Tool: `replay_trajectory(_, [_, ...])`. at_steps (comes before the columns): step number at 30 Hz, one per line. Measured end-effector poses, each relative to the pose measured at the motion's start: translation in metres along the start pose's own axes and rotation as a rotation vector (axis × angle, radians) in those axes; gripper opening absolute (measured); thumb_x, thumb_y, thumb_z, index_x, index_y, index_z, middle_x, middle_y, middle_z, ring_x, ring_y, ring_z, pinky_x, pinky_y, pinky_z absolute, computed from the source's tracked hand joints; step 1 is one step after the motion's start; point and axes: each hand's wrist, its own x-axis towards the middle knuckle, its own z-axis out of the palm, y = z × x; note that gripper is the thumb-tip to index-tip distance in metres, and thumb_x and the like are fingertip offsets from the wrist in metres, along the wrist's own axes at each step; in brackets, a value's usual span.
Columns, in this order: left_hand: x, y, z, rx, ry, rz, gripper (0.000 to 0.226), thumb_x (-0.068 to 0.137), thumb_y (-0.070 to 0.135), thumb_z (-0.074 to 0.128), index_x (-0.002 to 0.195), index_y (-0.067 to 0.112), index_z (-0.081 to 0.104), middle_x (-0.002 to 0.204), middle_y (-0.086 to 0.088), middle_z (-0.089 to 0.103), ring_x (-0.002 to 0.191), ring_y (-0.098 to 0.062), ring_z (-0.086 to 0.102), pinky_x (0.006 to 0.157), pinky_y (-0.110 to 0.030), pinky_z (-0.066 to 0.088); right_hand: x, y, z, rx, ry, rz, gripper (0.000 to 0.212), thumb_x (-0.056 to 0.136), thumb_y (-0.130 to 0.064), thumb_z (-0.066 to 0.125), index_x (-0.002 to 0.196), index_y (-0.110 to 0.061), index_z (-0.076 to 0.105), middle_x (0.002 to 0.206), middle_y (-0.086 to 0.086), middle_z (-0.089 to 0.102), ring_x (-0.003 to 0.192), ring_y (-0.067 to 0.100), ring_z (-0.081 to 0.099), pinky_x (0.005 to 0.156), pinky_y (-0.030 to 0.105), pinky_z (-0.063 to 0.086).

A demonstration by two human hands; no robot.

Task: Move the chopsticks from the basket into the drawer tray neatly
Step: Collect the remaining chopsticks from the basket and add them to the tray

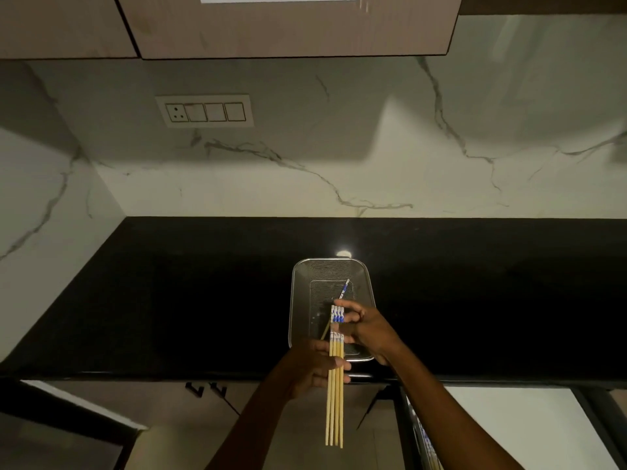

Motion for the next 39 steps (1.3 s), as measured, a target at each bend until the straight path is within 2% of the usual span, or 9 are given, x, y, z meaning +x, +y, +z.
replay_trajectory(2, [0.001,-0.001,-0.006,-0.002,0.05,0.004,0.027,0.09,0.007,0.067,0.116,0.003,0.062,0.102,-0.015,0.078,0.094,-0.032,0.077,0.072,-0.034,0.062,0.009,0.004,0.006,-0.008,0.118,0.03,0.04,0.086,-0.023,0.076,0.124,-0.023,0.062,0.102,0.01,0.073,0.09,0.022,0.074,0.076,0.029,0.061])
replay_trajectory(5, [0.001,-0.005,-0.016,-0.016,0.128,0.006,0.024,0.092,0.003,0.065,0.115,0.001,0.062,0.099,-0.015,0.079,0.091,-0.031,0.077,0.071,-0.034,0.063,0.029,0.013,0.013,-0.112,0.355,0.123,0.027,0.091,-0.019,0.07,0.109,0.001,0.067,0.081,0.009,0.071,0.062,0.013,0.067,0.055,0.02,0.056])
replay_trajectory(7, [0.0,-0.009,-0.023,-0.025,0.158,0.014,0.023,0.092,0.002,0.065,0.115,0.001,0.063,0.098,-0.015,0.079,0.091,-0.032,0.077,0.071,-0.035,0.063,0.041,0.018,0.021,-0.235,0.401,0.182,0.022,0.091,-0.019,0.07,0.099,0.002,0.068,0.074,0.009,0.068,0.058,0.012,0.063,0.054,0.023,0.055])
replay_trajectory(12, [-0.004,-0.014,-0.04,-0.03,0.196,0.044,0.021,0.093,0.004,0.064,0.114,0.003,0.064,0.1,-0.014,0.079,0.092,-0.03,0.077,0.071,-0.031,0.062,0.065,0.024,0.044,-0.408,0.378,0.229,0.02,0.093,-0.017,0.068,0.107,-0.004,0.068,0.085,0.01,0.069,0.068,0.017,0.064,0.059,0.027,0.054])
replay_trajectory(15, [-0.007,-0.011,-0.046,-0.041,0.224,0.056,0.019,0.094,0.003,0.063,0.113,0.004,0.064,0.099,-0.013,0.079,0.091,-0.029,0.077,0.069,-0.029,0.061,0.07,0.031,0.047,-0.429,0.393,0.235,0.022,0.095,-0.018,0.063,0.11,-0.002,0.068,0.094,0.012,0.071,0.081,0.021,0.069,0.076,0.034,0.06])
replay_trajectory(21, [-0.009,-0.006,-0.055,-0.049,0.254,0.089,0.02,0.094,0.005,0.062,0.113,0.002,0.065,0.1,-0.012,0.078,0.093,-0.028,0.077,0.072,-0.032,0.061,0.057,0.024,0.043,-0.331,0.386,0.258,0.023,0.092,-0.029,0.067,0.097,-0.007,0.069,0.072,0.007,0.065,0.056,0.014,0.058,0.053,0.027,0.049])
replay_trajectory(26, [-0.004,0.0,-0.048,-0.092,0.286,0.087,0.021,0.093,0.001,0.063,0.113,0.002,0.065,0.098,-0.013,0.079,0.091,-0.029,0.077,0.074,-0.034,0.061,0.02,0.002,0.035,-0.152,0.223,0.111,0.008,0.089,-0.014,0.068,0.095,-0.008,0.071,0.078,0.007,0.075,0.055,0.005,0.062,0.052,0.02,0.05])
replay_trajectory(30, [0.0,0.005,-0.034,-0.125,0.295,0.072,0.022,0.093,0.001,0.063,0.115,0.004,0.065,0.097,-0.01,0.08,0.089,-0.025,0.078,0.068,-0.031,0.062,-0.027,0.007,0.029,-0.219,0.117,0.077,0.006,0.09,-0.016,0.069,0.093,-0.013,0.073,0.079,0.007,0.077,0.054,0.005,0.064,0.049,0.017,0.051])
replay_trajectory(39, [-0.001,-0.003,0.008,-0.146,0.26,0.055,0.014,0.093,0.002,0.064,0.105,0.007,0.068,0.095,-0.011,0.079,0.086,-0.024,0.078,0.068,-0.032,0.062,-0.078,0.045,0.021,-0.373,0.257,0.127,0.009,0.092,-0.02,0.067,0.087,-0.016,0.074,0.073,0.004,0.076,0.048,0.003,0.063,0.047,0.017,0.05])
